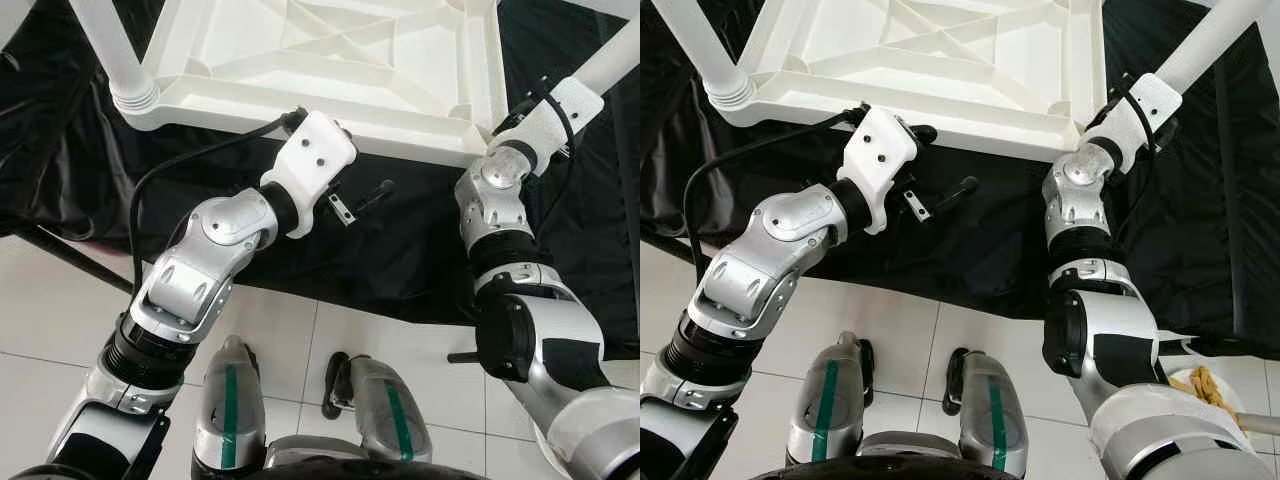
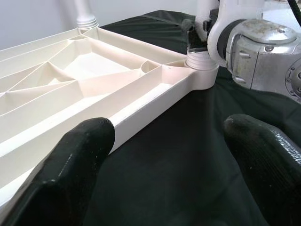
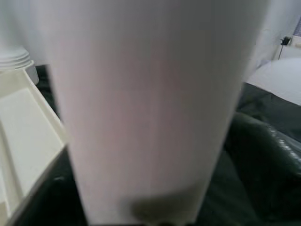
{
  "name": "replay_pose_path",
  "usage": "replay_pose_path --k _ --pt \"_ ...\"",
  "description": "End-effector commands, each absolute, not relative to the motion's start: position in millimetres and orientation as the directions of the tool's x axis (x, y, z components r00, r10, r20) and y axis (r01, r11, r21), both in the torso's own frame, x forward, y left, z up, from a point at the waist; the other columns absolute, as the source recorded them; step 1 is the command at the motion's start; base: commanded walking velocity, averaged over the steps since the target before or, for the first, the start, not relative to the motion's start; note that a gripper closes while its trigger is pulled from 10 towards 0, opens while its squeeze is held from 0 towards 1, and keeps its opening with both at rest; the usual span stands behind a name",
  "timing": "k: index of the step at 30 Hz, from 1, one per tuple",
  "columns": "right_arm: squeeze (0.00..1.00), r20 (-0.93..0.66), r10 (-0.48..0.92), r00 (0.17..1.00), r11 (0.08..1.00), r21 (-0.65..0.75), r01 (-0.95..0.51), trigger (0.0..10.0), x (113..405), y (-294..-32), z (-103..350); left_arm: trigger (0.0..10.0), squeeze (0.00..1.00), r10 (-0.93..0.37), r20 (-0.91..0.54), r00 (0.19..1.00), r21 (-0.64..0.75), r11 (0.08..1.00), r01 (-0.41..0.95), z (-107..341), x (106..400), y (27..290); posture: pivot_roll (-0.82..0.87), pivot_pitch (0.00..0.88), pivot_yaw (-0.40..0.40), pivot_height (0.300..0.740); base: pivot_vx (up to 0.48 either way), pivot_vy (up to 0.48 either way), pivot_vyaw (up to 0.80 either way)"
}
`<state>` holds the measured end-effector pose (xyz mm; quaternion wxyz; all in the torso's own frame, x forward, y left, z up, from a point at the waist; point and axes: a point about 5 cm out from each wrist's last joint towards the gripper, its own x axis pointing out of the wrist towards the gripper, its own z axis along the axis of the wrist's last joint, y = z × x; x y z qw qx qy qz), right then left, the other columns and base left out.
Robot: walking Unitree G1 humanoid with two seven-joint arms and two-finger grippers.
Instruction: Building children table
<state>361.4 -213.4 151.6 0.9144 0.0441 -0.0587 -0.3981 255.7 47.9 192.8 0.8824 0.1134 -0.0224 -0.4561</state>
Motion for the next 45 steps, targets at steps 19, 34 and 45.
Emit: replay_pose_path --k 19,34,45 --pt "0.0 0.082 -0.505 0.859 0.859 0.146 0.491 10.0 367.6 -217.9 149.3 10.0 0.0 -0.825 -0.06 0.562 0.211 0.54 0.815 195.1 253.4 43.2 0.1 0.08 -0.068 0.74 0.0 0.0 0.0" --pt "0.0 0.122 -0.205 0.971 0.977 0.089 0.195 10.0 361.3 -234.0 148.4 10.0 0.0 -0.846 -0.081 0.527 0.219 0.501 0.838 192.3 254.2 39.1 0.08 0.063 -0.052 0.74 0.0 0.0 0.0" --pt "0.0 0.149 -0.028 0.988 0.999 0.034 0.023 10.0 349.0 -260.8 155.4 10.0 0.0 -0.847 -0.104 0.521 0.138 0.506 0.851 182.9 252.2 37.5 0.07 0.054 -0.044 0.74 0.0 0.0 0.0"
